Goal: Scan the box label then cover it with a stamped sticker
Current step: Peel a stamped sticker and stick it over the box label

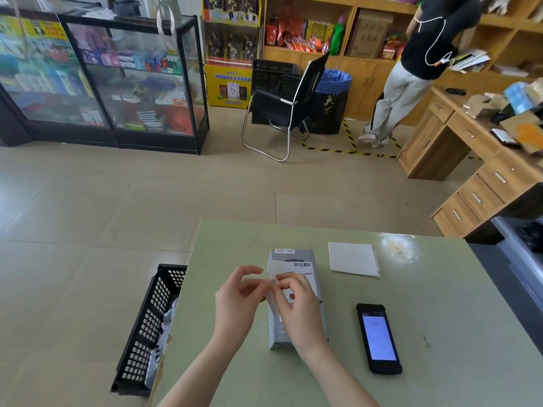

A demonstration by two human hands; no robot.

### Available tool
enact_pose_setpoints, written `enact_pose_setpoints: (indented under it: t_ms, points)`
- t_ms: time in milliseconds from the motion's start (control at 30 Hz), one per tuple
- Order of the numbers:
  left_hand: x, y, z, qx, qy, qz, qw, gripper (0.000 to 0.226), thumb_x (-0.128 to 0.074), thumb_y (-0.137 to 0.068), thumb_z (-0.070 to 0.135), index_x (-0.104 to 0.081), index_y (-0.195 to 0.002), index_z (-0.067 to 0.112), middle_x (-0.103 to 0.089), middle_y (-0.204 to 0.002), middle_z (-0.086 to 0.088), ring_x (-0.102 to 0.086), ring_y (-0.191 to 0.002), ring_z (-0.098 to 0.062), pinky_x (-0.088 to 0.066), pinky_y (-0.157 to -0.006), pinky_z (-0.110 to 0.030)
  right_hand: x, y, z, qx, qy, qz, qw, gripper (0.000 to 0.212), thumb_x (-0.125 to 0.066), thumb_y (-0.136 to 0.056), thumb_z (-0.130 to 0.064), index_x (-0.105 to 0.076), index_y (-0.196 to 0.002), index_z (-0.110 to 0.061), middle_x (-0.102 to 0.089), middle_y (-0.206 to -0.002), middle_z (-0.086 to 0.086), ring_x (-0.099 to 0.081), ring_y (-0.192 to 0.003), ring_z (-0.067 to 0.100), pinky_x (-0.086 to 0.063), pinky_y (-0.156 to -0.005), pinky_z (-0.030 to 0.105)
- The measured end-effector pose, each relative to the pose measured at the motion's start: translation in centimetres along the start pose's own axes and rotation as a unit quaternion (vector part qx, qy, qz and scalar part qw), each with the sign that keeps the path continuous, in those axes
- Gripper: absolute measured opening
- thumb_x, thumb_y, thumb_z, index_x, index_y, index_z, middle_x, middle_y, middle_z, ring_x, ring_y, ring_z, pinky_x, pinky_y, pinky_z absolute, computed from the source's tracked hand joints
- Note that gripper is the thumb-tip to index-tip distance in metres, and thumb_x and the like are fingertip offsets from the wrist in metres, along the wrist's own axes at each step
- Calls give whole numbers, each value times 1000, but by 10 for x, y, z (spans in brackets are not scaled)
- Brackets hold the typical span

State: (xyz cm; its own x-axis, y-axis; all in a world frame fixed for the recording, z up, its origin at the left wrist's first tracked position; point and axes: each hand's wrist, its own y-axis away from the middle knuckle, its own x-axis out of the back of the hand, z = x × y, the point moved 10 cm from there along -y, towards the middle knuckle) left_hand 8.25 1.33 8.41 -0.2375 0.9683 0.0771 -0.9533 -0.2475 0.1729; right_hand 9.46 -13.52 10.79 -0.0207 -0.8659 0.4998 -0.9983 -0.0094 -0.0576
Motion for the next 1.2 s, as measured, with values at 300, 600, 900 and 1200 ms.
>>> enact_pose_setpoints:
  t_ms: [300, 600, 900, 1200]
  points:
    - [12, -10, -8, 4, -17, 22, 1000, 24, -71, -81, 2, -57, -71, 19, -74, -64, -6, -66, -56, -13, -61, -61, -26, 1, -9, 21, -53, 22, 1, 998, 7, -56, -90, -13, -61, -86, -11, -58, -99, -2, -57, -88, 11, -45, -76, 20]
    - [20, -19, -16, 3, -55, 20, 998, 35, -71, -79, -5, -58, -65, 24, -75, -71, 2, -70, -55, -16, -63, -59, -30, 2, -23, 48, -94, 43, -45, 994, 11, -52, -90, -12, -59, -82, -12, -59, -104, 4, -58, -91, 15, -48, -80, 27]
    - [45, -34, -15, 10, -36, 30, 999, 26, -70, -82, -8, -56, -67, 8, -71, -70, -20, -73, -65, -27, -62, -60, -30, 26, -42, 77, -122, 84, -55, 987, 15, -51, -93, -13, -62, -94, -3, -59, -102, 10, -53, -90, 17, -36, -76, 22]
    - [66, -43, -17, 29, -3, 38, 999, 30, -71, -79, -8, -58, -62, 13, -71, -61, -9, -70, -60, -15, -60, -58, -23, 56, -51, 117, -167, 120, -39, 978, 16, -51, -93, -15, -62, -96, -3, -62, -105, 14, -55, -91, 23, -38, -76, 27]
